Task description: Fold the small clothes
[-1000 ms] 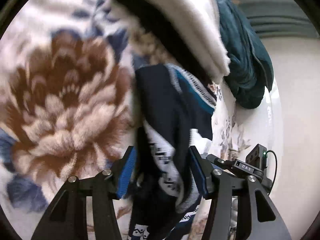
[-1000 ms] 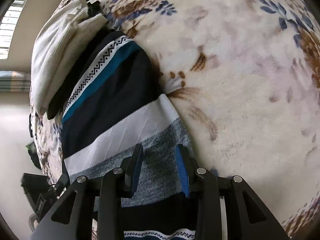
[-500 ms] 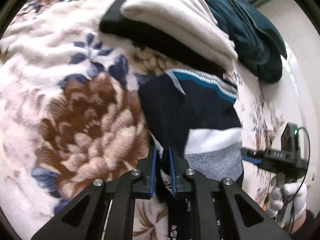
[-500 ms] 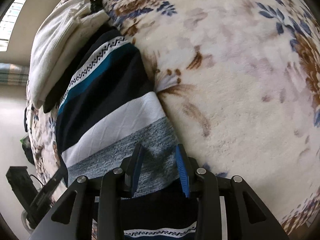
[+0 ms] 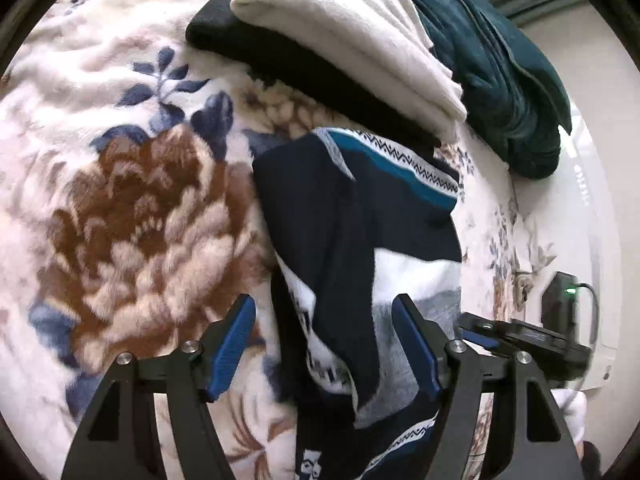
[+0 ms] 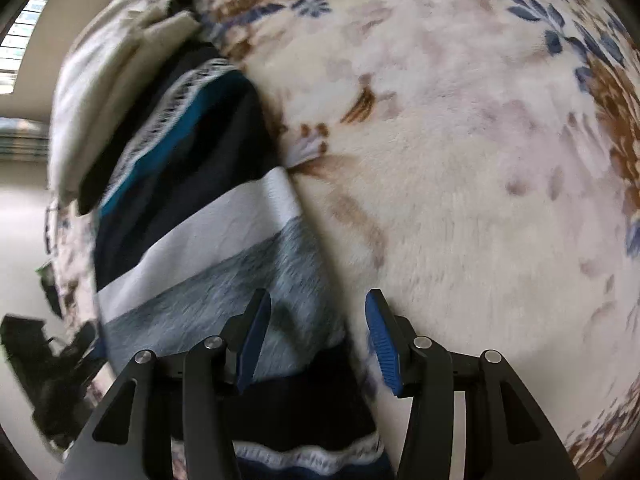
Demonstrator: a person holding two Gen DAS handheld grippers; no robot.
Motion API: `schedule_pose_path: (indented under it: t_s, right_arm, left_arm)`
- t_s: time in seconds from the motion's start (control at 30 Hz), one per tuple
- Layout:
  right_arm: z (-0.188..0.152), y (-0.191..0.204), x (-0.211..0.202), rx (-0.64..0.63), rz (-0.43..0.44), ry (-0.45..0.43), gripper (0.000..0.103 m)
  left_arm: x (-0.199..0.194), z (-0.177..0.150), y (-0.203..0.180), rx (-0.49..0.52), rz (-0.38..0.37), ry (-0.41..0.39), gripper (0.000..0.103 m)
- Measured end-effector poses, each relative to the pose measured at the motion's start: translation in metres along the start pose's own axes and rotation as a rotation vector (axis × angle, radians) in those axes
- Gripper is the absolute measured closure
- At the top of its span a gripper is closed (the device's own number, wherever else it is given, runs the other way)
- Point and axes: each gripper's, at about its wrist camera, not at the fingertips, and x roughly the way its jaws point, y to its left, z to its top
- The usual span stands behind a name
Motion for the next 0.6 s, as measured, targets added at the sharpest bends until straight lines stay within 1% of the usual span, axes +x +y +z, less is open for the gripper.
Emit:
schedule_pose_path:
  t_s: [0.07,0.13,0.2,0.27,0.33,0.37,0.4,0.43,0.47,0.5,0.53,0.6]
  right_arm:
    - [-0.015,-0.004,-0.013,-0.022,0.017,0.003,0.046]
    - [-0.036,-0.012,-0.025,-0.044,0.023,0.015,0.034]
    - [-0.065,-0.023,-0.034,-0.054,0.032,0.048,0.034]
    - [-0.092,-0.036,-0.04,-0.058,0.036,0.082,0.034]
    - [-0.132,-0.054,-0.045,-0.064,0.023,0.132,0.034]
    - [-0.146,-0.062,-0.045,-0.063,0.022,0.15,0.034]
    - [-0.166,-0.073,-0.044,-0.06,0.022,0.18,0.034]
    - [-0.187,-0.085,-0.04,-0.053,0.02,0.214,0.034]
    - [-0.201,-0.095,-0.036,-0.048,0.018,0.235,0.034]
    - [-0.223,-0.108,-0.03,-0.042,0.015,0.268,0.034]
    - [-0.244,-0.12,-0.024,-0.034,0.013,0.299,0.034]
    - [-0.275,-0.138,-0.015,-0.038,0.019,0.341,0.034]
  left_arm:
    - [-0.017,-0.014,-0.008,0.003,0.005,-0.035,0.034]
    - [-0.032,-0.032,-0.015,0.008,0.019,-0.037,0.034]
    - [-0.042,-0.053,-0.021,0.004,0.05,-0.016,0.034]
    - [-0.049,-0.082,-0.025,-0.004,0.09,0.012,0.03]
    - [-0.053,-0.119,-0.027,-0.019,0.098,0.045,0.029]
    - [-0.049,-0.135,-0.029,-0.03,0.104,0.069,0.029]
    - [-0.048,-0.16,-0.027,-0.044,0.117,0.098,0.029]
    - [-0.047,-0.175,-0.027,-0.052,0.125,0.114,0.029]
    - [-0.045,-0.195,-0.026,-0.062,0.132,0.137,0.029]
    - [-0.042,-0.223,-0.023,-0.071,0.152,0.167,0.029]
    - [-0.039,-0.242,-0.022,-0.076,0.163,0.189,0.029]
    - [-0.031,-0.281,-0.017,-0.077,0.184,0.235,0.029]
